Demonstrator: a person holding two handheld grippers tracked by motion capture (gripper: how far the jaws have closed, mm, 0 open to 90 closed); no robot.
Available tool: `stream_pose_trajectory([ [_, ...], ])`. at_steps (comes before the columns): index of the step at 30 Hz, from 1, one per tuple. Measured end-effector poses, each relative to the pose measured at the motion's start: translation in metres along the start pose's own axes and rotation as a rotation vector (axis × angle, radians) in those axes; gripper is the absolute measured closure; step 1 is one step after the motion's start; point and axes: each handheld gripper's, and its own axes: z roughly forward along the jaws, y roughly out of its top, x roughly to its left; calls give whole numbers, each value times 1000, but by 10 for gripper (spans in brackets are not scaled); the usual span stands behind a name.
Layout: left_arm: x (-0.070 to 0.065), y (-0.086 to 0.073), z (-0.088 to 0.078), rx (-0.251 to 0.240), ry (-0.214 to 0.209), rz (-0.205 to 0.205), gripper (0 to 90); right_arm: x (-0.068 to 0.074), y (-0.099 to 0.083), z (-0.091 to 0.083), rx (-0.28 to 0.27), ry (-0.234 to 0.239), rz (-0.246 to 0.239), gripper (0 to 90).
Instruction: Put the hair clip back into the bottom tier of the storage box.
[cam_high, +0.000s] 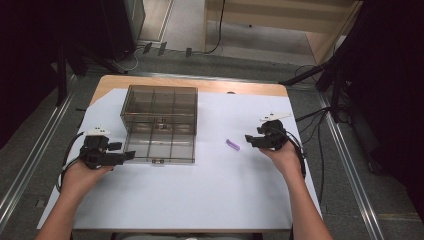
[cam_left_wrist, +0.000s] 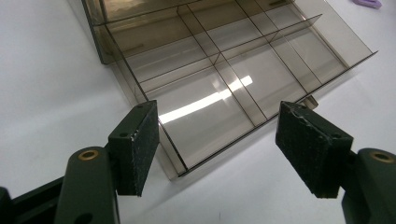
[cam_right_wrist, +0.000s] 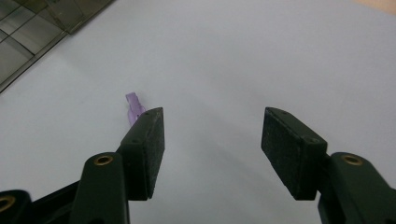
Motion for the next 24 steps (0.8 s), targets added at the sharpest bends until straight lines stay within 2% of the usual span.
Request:
stream_pose_trajectory([
  [5, 0, 0, 0, 1, 1, 1, 315, 1, 1, -1, -29, -4, -24, 440],
  [7, 1, 0, 0, -2, 0, -2, 315, 1, 1, -1, -34, -15, -24, 407],
  [8, 1, 1, 0, -2, 0, -5, 315, 1, 1, -1, -31, -37, -12, 404],
  [10, 2, 1, 1, 2, -8, -8, 315, 0, 0, -2, -23, -23, -4, 410],
  [12, 1, 0, 1, 3, -1, -3, 315, -2, -2, -3, -22, -30, 4, 414],
  [14, 1, 0, 1, 1, -4, -7, 315, -5, -1, -4, -16, -10, 53, 448],
  [16, 1, 0, 1, 2, -6, -5, 315, -8, 0, -5, -27, 9, 80, 457],
  [20, 0, 0, 2, 3, -13, -1, 316, -10, 0, -12, -52, 12, 78, 509],
  [24, 1, 0, 2, 8, -11, 0, 316, -13, 0, -15, -59, 25, 108, 511],
])
